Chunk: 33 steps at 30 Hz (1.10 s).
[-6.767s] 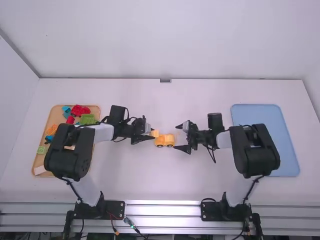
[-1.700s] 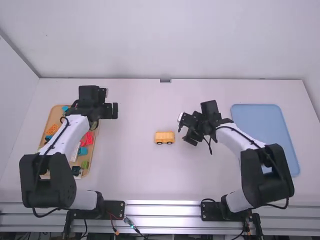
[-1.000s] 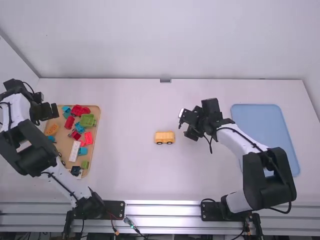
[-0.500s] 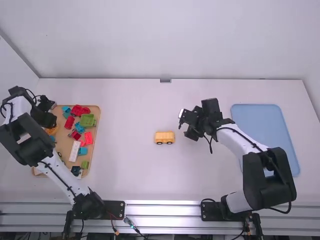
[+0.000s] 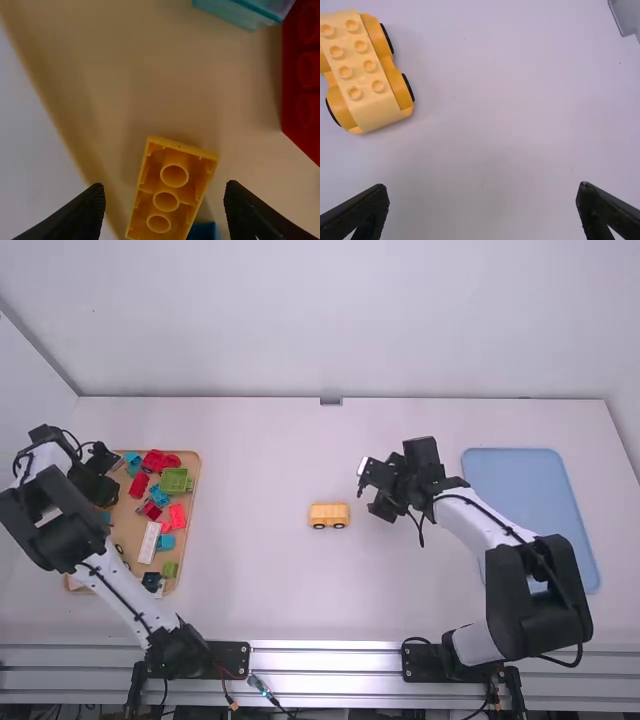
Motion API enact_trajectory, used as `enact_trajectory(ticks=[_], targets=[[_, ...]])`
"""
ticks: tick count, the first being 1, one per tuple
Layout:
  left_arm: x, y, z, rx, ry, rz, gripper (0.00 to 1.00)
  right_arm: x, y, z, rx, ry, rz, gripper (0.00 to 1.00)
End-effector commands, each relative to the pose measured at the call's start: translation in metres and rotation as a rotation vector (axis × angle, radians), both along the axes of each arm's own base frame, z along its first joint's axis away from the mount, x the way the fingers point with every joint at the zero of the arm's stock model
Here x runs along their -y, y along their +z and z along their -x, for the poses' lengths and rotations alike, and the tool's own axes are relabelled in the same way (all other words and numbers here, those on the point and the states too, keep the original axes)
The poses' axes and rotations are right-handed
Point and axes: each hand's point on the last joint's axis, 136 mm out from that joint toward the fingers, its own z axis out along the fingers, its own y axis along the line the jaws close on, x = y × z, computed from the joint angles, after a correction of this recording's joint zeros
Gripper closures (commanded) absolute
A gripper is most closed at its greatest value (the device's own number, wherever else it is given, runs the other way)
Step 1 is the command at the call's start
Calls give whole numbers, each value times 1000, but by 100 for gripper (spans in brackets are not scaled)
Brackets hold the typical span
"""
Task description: Assemble lego blocks to make yellow taxi
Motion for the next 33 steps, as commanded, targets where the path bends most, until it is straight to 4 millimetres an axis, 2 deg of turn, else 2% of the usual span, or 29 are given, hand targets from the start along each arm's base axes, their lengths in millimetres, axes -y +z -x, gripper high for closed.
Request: enact_trajectory(ticks=[1,6,16,20,28,33], targets=[[-3,-9,13,-30,9,19,38,-2,4,2,1,0,-10,1],[-8,-13,25,4,52,72,37,-2,4,2,3,0,-11,1],[4,-14,15,51,-17,123,40,-2,4,2,3,0,-11,1],[9,-23,10,48,-51,99,41,-3,4,2,3,2,-11,1],[6,-34,13,44,-40,72,50,-2,4,2,3,0,-11,1],[-8,-31,22,-4,32,11,46,-3,4,2,3,1,-11,1]])
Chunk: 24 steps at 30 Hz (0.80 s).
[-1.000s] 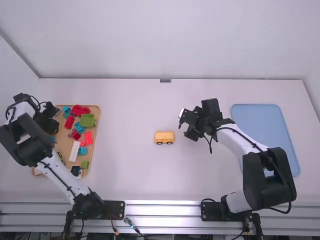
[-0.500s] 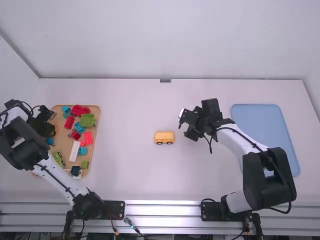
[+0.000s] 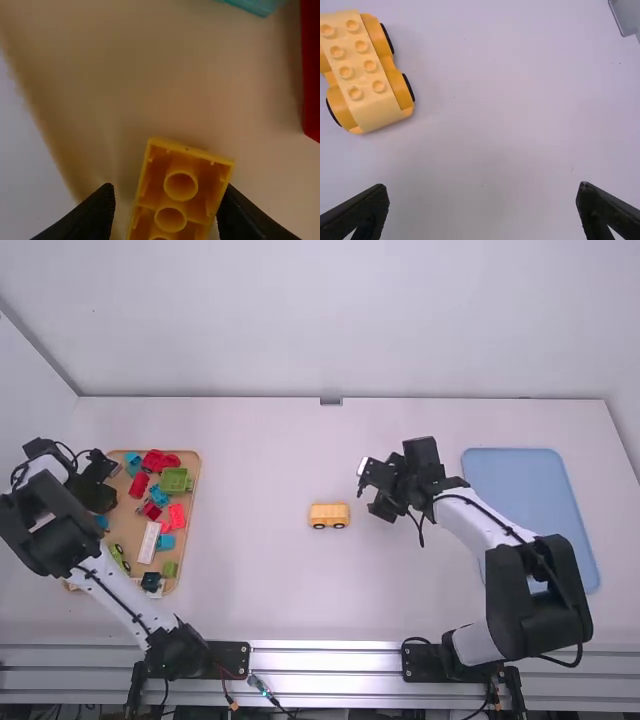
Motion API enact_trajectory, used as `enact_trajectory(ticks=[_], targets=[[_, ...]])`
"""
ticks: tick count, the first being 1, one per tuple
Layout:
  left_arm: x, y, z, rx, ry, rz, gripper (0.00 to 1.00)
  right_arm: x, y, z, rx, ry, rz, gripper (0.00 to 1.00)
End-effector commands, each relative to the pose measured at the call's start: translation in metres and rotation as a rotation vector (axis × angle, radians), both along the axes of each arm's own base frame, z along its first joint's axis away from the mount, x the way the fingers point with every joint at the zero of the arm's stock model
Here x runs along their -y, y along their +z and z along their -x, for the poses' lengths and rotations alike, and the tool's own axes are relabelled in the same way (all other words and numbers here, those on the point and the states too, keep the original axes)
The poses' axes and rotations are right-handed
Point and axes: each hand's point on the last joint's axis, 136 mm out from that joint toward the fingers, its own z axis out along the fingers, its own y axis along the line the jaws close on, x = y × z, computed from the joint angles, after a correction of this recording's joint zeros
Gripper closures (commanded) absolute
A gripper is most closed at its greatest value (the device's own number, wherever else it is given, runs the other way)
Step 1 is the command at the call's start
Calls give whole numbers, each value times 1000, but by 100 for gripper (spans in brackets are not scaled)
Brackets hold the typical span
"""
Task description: Assemble lego blocks to make yellow taxi
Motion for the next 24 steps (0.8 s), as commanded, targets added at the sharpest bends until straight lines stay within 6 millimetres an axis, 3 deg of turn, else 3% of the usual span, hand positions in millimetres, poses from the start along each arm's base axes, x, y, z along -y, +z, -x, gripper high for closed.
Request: enact_trajectory(ticks=[1,9,19,21,24], targets=[[-1,-11,18,-90,39,-15,46,-2,4,2,3,0,-11,1],[-1,-7,26,-123,36,0,51,-2,4,2,3,0,-11,1],[-1,-7,25,-122,31,-3,67,-2,4,2,5,1,-11,1],[-1,-4,21,-115,44,-6,76,-4,5,2,7,5,-12,1],[-4,8,17,-101,93,1,78,-10,6,4,12,22,-14,1]])
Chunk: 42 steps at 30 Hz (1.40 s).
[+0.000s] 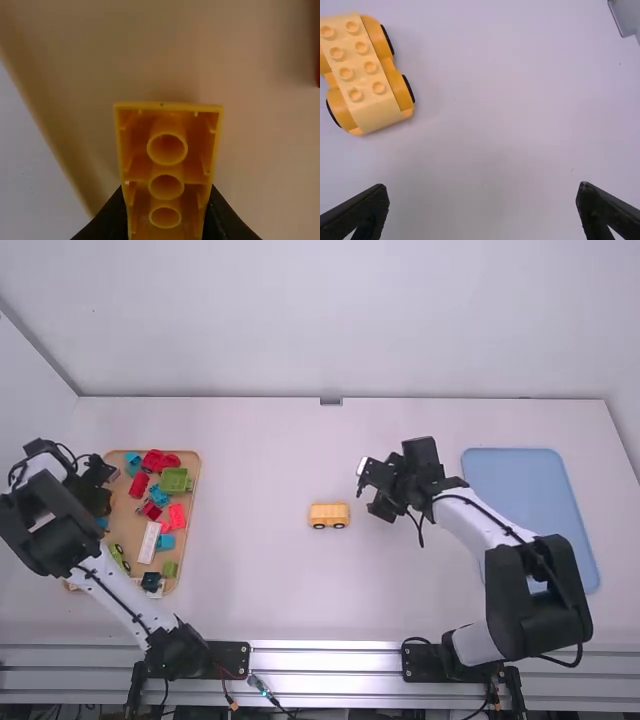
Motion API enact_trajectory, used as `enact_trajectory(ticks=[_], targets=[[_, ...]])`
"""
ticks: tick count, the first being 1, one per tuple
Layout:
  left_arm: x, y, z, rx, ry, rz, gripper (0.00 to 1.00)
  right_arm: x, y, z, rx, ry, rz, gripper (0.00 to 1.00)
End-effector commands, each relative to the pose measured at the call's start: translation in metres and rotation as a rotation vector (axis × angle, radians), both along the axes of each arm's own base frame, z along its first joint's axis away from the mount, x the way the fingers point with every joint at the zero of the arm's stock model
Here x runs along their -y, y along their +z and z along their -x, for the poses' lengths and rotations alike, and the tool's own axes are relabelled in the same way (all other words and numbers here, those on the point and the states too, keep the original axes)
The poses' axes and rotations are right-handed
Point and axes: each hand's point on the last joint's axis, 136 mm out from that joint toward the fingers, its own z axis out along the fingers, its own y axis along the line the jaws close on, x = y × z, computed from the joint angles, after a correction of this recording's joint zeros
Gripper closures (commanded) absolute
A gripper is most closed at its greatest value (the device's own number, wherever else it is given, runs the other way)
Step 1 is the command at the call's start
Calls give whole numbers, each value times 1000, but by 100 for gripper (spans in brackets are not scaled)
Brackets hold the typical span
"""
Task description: Assemble lego blocks to make yellow taxi
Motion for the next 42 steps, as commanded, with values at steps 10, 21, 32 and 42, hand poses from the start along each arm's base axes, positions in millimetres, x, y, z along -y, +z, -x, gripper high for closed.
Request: enact_trajectory(ticks=[10,21,32,42], targets=[[29,84,-58,188,39,136,86,-27,18,-5,62,9,-68,1],[132,183,-112,573,-180,187,98,-35,77,-31,44,-57,-514,1],[412,234,-95,947,-949,757,98,-46,144,-4,74,281,-814,1],[539,229,-26,944,-1246,1173,98,-71,171,18,-28,377,-935,5]])
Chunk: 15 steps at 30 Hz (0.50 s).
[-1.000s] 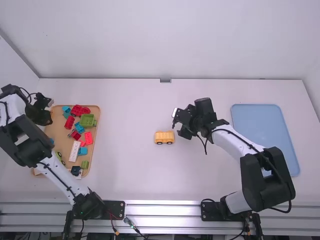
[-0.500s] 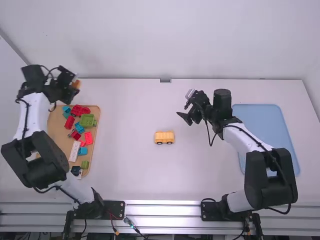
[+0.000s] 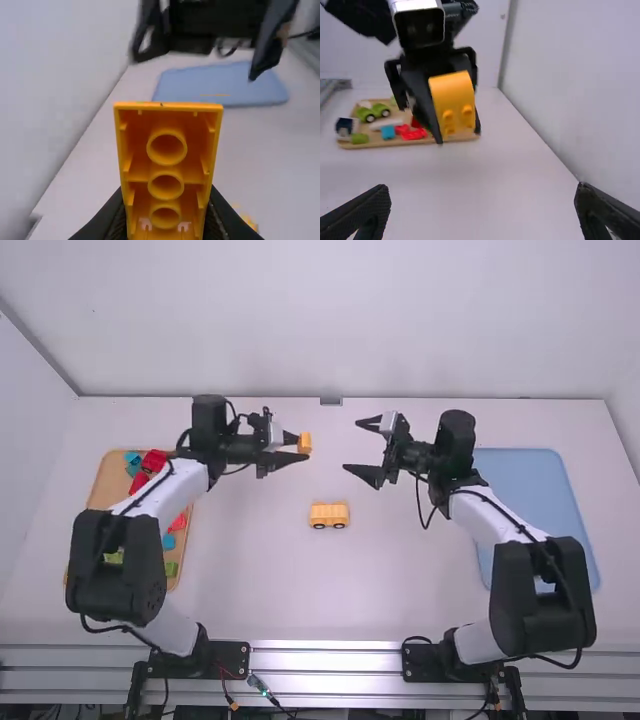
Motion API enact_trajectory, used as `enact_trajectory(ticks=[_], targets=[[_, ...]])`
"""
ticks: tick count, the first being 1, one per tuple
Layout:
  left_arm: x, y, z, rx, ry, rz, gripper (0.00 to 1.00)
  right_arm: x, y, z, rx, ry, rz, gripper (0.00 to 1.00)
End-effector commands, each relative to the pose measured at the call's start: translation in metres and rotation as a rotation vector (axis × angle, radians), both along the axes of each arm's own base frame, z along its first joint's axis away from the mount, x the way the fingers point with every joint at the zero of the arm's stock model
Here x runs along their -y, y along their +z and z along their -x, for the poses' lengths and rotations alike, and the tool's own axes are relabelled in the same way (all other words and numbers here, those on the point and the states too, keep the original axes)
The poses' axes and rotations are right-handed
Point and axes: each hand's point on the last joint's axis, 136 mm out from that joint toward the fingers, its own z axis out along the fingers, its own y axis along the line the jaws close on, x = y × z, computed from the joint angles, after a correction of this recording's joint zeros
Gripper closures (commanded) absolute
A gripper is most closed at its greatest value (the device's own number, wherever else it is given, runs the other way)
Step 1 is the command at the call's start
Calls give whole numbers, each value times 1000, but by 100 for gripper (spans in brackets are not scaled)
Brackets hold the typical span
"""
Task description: Assemble lego blocks to make yellow taxi
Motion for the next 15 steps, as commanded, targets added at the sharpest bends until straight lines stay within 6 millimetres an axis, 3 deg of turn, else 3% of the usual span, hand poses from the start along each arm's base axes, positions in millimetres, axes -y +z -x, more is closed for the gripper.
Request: enact_trajectory(ticks=[1,8,15], targets=[[20,8,29,-136,-119,83,98,-12,7,18,-53,82,-29,5],[47,-4,36,-221,-68,105,98,-26,11,36,-3,180,-34,13],[47,-8,43,-228,-82,117,98,-27,12,43,-9,219,-41,26]])
